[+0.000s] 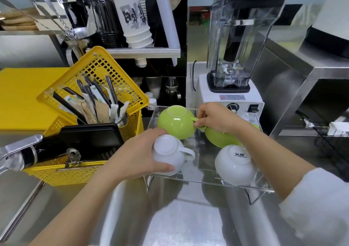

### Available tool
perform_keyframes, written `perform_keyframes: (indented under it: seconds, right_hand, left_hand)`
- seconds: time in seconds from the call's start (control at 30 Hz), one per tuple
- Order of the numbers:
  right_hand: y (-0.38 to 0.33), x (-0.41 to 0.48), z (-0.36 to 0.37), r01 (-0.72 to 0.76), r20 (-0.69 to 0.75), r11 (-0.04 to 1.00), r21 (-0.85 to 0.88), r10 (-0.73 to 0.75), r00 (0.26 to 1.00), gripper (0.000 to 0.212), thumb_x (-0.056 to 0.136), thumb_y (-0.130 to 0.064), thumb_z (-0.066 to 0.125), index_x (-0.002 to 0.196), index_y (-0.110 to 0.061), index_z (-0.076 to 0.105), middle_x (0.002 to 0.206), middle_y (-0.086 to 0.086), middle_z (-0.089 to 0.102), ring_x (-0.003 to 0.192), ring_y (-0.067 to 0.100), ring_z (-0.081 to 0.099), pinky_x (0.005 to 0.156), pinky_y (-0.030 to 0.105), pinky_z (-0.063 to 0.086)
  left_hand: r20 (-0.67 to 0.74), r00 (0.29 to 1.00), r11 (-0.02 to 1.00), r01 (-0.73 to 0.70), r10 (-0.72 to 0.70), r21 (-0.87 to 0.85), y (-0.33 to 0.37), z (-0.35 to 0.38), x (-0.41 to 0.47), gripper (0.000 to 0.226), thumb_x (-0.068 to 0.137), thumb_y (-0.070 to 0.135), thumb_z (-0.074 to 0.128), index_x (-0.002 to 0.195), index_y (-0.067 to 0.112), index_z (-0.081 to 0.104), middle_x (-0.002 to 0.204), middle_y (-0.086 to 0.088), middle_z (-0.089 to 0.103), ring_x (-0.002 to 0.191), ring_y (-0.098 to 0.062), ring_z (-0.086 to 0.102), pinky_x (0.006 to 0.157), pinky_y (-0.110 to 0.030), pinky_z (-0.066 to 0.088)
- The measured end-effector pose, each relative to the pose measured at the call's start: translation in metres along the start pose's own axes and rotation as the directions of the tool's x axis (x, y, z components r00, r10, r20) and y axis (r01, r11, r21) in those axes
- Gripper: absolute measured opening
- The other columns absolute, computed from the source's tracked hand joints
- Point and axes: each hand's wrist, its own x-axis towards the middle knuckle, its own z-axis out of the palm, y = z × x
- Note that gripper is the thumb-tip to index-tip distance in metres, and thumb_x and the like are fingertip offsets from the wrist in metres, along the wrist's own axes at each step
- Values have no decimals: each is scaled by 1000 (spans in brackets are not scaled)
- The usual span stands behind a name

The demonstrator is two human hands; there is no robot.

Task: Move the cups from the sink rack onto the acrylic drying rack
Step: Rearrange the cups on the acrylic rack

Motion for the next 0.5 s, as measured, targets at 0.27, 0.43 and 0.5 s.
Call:
perform_keyframes:
  seconds: [0.27,0.43,0.5]
  right_hand:
    - [-3,-2,0,-11,-1,1000,18,11,1000,18,77,-23,71,75,-16,55,66,-9,52,61,7,46,53,24,34]
    - [-3,-2,0,-24,-4,1000,20,24,1000,17,77,-22,71,77,-14,57,65,-7,53,61,10,47,54,25,34]
    - [-4,-2,-1,-23,-12,1000,18,24,1000,17,77,-22,71,82,-10,60,67,-5,55,64,13,48,54,25,35]
  left_hand:
    - [-27,999,1000,-22,22,-5,-5,4,-1,74,46,64,65,114,41,46,113,19,53,100,-6,51,85,-29,45]
    - [-40,997,997,-63,61,-39,-8,6,-2,73,48,61,66,115,39,47,110,24,50,101,1,47,85,-18,39]
    - [-13,998,994,-70,69,-79,-9,5,-2,71,49,60,68,114,42,46,112,28,48,102,3,48,86,-17,39]
